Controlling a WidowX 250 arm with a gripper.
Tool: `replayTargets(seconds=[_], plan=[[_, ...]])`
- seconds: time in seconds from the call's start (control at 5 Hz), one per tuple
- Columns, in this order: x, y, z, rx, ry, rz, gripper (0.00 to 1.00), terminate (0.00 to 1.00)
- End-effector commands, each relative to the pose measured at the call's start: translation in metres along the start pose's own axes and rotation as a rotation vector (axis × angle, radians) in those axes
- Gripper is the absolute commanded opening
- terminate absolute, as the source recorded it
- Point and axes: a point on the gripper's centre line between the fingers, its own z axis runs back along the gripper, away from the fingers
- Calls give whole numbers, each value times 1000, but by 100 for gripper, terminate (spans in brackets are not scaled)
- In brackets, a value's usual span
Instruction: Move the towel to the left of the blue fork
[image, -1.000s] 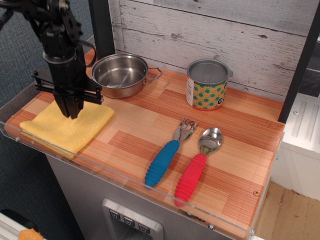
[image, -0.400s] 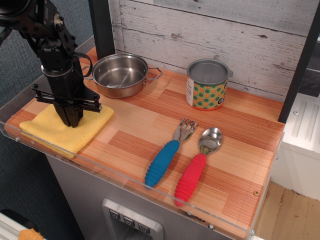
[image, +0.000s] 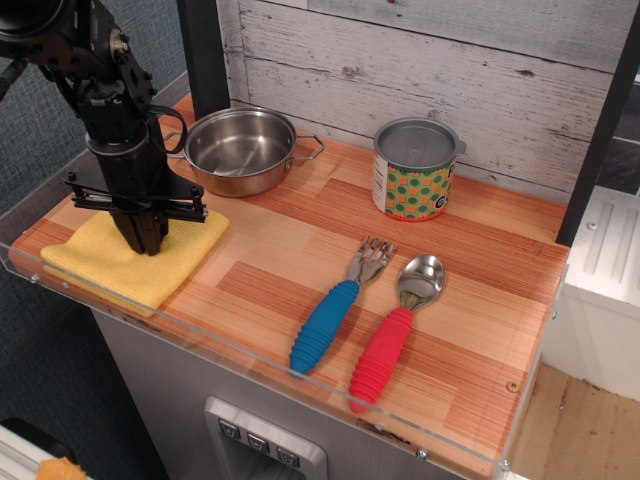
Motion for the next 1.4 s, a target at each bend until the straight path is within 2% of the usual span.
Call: replayTargets(seconds=[0.0, 0.8, 1.2], plan=[[-3, -23, 8, -1, -6, -3, 0, 0], [-5, -77, 12, -82, -36, -20, 0, 0], [-2, -94, 7, -91, -28, -36, 0, 0]])
